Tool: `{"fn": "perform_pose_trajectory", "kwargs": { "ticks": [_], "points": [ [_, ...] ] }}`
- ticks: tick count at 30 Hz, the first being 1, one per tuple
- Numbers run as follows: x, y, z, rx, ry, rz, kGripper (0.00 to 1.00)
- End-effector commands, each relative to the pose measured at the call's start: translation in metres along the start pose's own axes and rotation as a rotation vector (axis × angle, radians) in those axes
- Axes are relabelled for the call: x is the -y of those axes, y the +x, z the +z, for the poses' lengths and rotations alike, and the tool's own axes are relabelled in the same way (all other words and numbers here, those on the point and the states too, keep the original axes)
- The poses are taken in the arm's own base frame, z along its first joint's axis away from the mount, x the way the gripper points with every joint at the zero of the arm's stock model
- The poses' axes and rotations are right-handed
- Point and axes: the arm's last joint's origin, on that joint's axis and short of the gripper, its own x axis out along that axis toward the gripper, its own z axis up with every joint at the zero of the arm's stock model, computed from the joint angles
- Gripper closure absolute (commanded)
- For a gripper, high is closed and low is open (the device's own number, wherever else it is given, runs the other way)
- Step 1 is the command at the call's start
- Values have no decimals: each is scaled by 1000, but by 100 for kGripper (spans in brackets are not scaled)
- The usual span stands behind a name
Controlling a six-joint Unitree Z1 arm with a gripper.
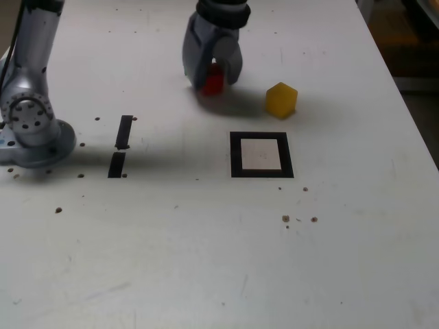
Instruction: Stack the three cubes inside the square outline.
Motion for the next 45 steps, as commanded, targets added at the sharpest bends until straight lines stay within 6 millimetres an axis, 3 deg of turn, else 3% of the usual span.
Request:
{"fn": "perform_pose_trajectory", "kwargs": {
  "ticks": [1,8,14,19,26,39,42,45],
  "points": [
    [10,-20,-16,38,33,16,79],
    [68,-55,-47,134,202,18,79],
    [118,-50,-41,133,304,3,79],
    [147,-40,-27,116,351,3,79],
    [159,-28,-12,102,366,-3,79],
    [178,-14,-6,92,404,-21,77],
    [179,-12,-5,94,405,-20,73],
    [179,-10,-4,90,408,-18,60]
  ]
}}
